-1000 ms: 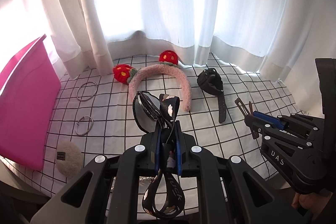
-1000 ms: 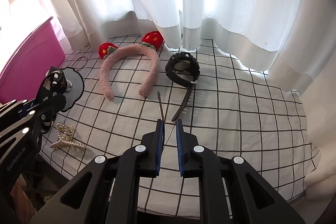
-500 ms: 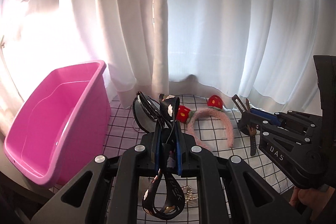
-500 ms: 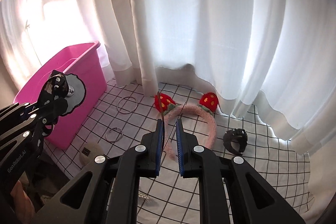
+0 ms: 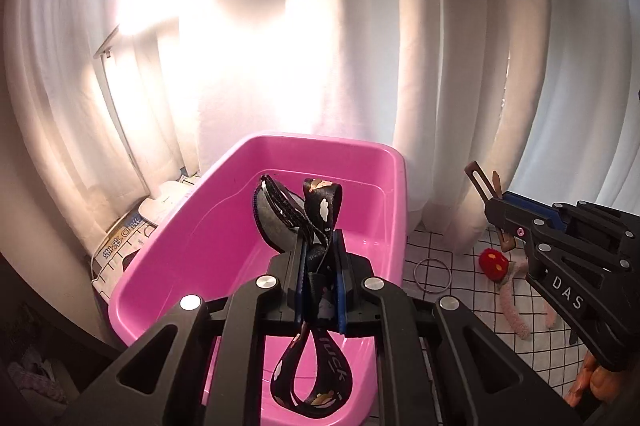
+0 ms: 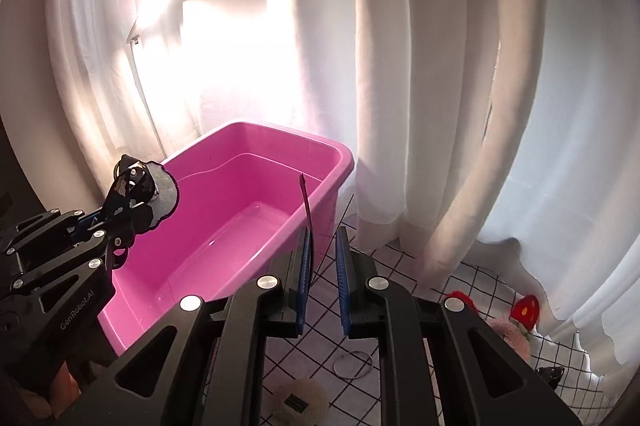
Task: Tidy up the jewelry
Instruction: 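Carry the lanyard in the left tool and hairpins in the right tool over the pink tub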
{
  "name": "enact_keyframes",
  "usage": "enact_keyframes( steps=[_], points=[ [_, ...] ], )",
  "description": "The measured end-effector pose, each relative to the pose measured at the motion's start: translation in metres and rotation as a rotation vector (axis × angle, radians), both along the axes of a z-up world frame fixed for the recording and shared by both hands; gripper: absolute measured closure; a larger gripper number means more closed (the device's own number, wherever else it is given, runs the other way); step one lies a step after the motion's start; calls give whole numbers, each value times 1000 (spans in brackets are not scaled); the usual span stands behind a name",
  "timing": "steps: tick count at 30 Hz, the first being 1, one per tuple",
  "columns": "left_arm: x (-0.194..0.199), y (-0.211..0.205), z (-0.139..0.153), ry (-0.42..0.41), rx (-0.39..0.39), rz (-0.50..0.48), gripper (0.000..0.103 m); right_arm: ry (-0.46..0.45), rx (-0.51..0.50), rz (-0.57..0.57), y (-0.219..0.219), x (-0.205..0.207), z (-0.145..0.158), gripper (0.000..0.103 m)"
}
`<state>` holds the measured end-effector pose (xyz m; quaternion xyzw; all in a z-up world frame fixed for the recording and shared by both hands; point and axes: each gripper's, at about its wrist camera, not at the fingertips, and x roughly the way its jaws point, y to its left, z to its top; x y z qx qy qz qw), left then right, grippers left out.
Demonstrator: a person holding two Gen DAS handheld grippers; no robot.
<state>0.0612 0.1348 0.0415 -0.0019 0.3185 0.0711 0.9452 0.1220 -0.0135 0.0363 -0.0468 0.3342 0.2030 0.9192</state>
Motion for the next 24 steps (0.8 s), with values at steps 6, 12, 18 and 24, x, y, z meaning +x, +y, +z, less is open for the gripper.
enact_keyframes(
  steps=[6, 12, 18, 24],
  points=[
    [14, 69, -4, 21, -6, 105, 91, 25, 25, 99, 71, 23, -3, 91],
    [31, 112, -30, 93, -18, 176, 91, 74, -14, 167, 120, 44, -20, 91],
    [46, 124, -53, 163, -38, 188, 91, 137, -75, 180, 153, 64, -44, 91],
    [57, 127, -67, 225, -64, 171, 90, 205, -127, 155, 163, 80, -66, 90]
  ],
)
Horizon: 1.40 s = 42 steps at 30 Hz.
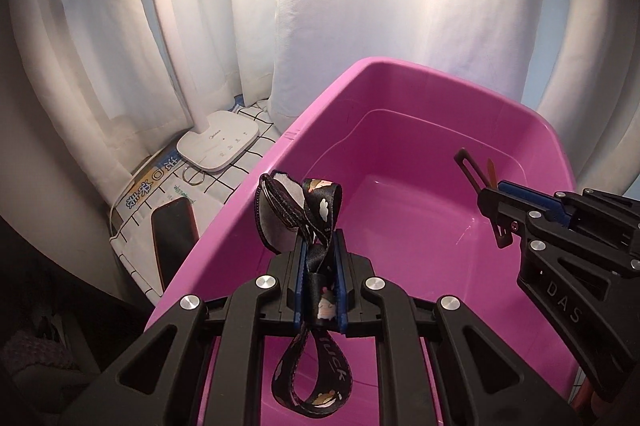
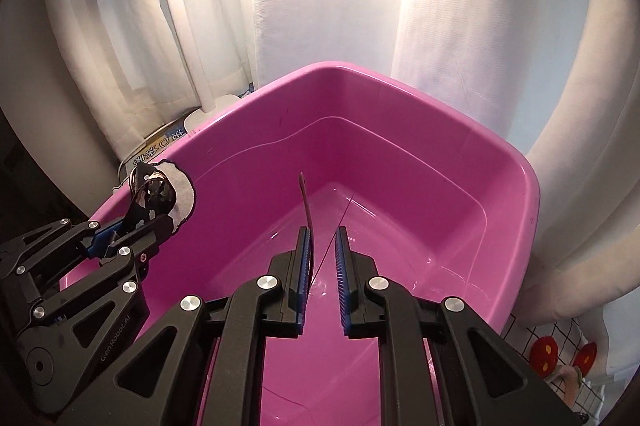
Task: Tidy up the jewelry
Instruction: 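Carry the lanyard in the left tool and hairpins in the right tool over the pink tub, then open the left tool to drop the lanyard while the right tool drops the hairpins into the tub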
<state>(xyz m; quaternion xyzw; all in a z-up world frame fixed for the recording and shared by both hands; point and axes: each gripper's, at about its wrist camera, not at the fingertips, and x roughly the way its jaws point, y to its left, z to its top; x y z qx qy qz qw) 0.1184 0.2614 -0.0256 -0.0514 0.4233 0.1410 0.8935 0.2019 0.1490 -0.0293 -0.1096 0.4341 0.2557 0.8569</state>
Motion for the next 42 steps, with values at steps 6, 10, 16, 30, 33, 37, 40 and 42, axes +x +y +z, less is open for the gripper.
enact_keyframes(
  steps=[6, 10, 16, 30, 33, 37, 40, 42],
  points=[
    [6, -3, -8, 45, -16, -24, 80, 48, -11, -33, -6, 10, -7, 50],
    [3, -3, -7, 46, -12, -22, 55, 18, -40, -42, -6, 8, -4, 45],
    [-4, -8, 6, 6, 44, -17, 18, 15, -30, -70, -14, 7, 1, 43],
    [-23, -20, 22, 1, 50, -6, 17, -23, 73, -129, -51, -24, 35, 43],
    [-36, -31, 32, -18, 35, -18, 16, -42, 115, -142, -70, -45, 47, 43],
    [-54, -56, 40, -44, -12, -79, 14, -73, 144, -185, -107, -75, 57, 41],
    [-63, -81, 43, -49, -42, -144, 14, -70, 168, -245, -145, -95, 58, 41],
    [-69, -98, 43, -53, -60, -186, 14, -72, 166, -295, -172, -109, 57, 41]
  ],
)
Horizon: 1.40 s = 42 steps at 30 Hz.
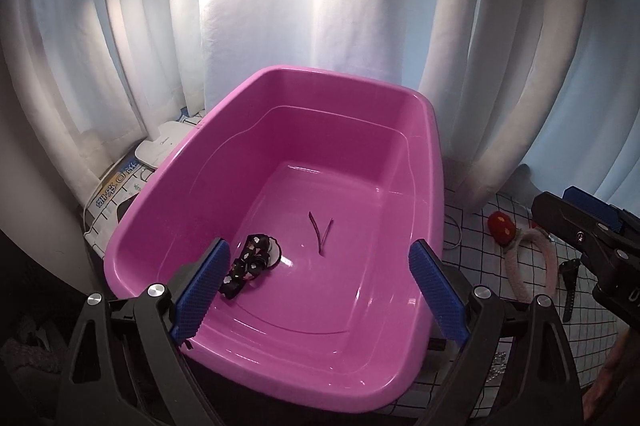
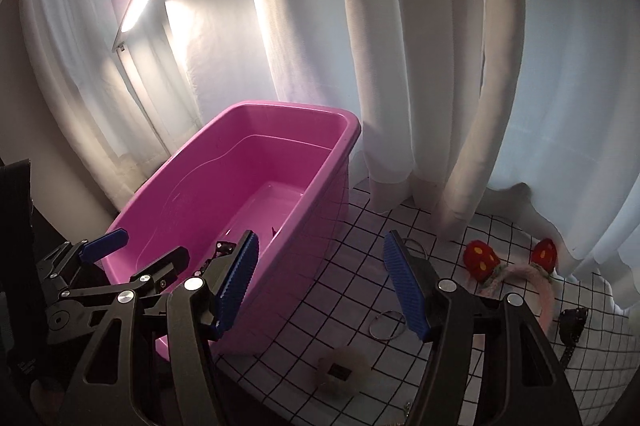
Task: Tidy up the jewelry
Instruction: 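Open the left tool to drop the lanyard while the right tool drops the hairpins into the tub, then grasp the pearl claw clip with the right tool while the left tool grasps the beige pom-pom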
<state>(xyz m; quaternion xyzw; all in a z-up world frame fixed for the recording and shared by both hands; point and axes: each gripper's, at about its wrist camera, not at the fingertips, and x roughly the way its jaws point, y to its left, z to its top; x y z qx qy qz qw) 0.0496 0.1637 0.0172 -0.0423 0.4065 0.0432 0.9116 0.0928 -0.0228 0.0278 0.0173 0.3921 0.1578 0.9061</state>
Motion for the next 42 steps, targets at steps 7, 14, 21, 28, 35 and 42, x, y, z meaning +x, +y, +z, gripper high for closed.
enact_keyframes(
  steps=[7, 14, 21, 28, 35, 42],
  points=[
    [-17, -64, -16, 32, -24, -143, 14, 31, -19, -210, -97, -50, -13, 41],
    [-28, -106, -45, 24, 115, -168, 11, 117, 2, -343, -160, -91, -53, 41],
    [-39, -112, -40, -2, 93, -155, 11, 202, 46, -344, -163, -102, -94, 41],
    [-59, -141, -40, -24, 67, -260, 11, 262, 67, -271, -149, -98, -129, 41],
    [-69, -158, -63, 44, 63, -334, 11, 335, 26, -196, -124, -84, -181, 41],
    [-68, -149, -84, 100, 60, -318, 11, 395, 8, -177, -118, -74, -213, 41]
  ],
)
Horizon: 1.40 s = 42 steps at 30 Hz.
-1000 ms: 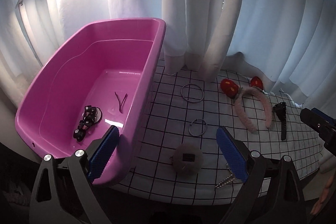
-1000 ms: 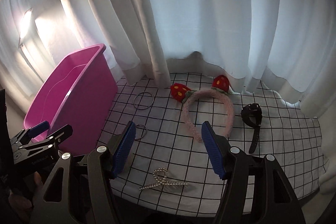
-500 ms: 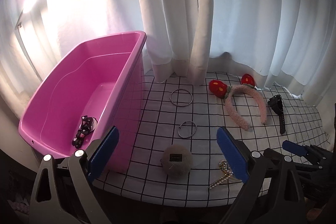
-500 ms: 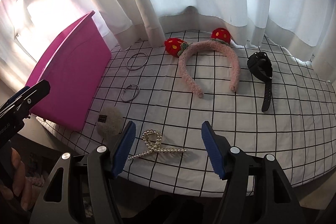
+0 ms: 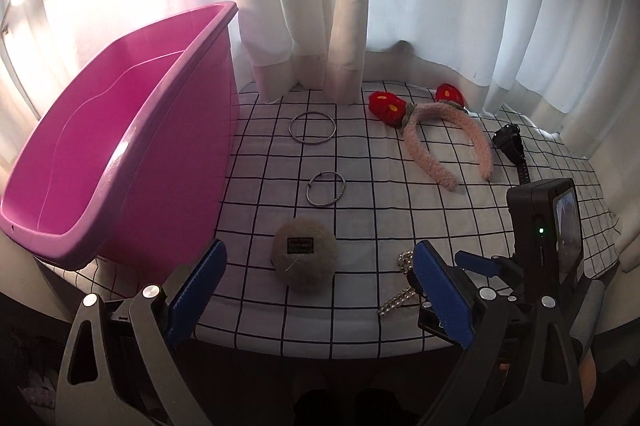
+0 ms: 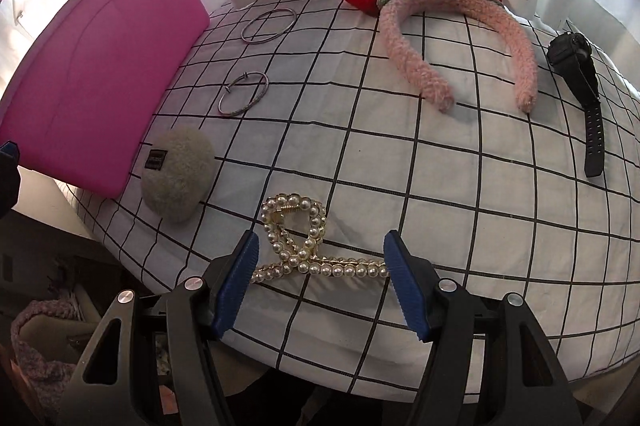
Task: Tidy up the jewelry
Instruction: 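Grasp the pearl claw clip with the right tool while the left tool grasps the beige pom-pom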
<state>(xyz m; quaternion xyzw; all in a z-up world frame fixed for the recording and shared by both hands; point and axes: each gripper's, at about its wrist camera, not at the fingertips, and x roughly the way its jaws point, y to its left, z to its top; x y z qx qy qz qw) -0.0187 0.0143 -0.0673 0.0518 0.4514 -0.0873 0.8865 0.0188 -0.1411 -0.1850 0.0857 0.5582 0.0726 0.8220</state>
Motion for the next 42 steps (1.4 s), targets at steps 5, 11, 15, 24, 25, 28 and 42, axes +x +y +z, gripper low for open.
enact_keyframes(
  steps=[5, 11, 15, 24, 25, 28, 42],
  points=[
    [3, -2, -14, 31, -8, -5, 11, 8, -82, 23, 10, 8, -11, 41],
    [18, -9, -43, 65, 0, 1, 11, -25, -115, 19, 0, 6, -15, 41],
    [34, -10, -66, 92, 11, 26, 11, -16, -125, -3, -14, 2, -19, 41],
    [63, 6, -110, 170, 38, 96, 11, -40, -190, 9, -14, -8, -24, 41],
    [65, 6, -114, 173, 49, 95, 11, -43, -203, 15, -13, -8, -25, 41],
    [67, 2, -124, 176, 82, 84, 11, -44, -210, 14, -12, -9, -25, 41],
    [66, 0, -128, 189, 30, 34, 50, -60, -235, 32, -6, -13, -20, 76]
  ],
)
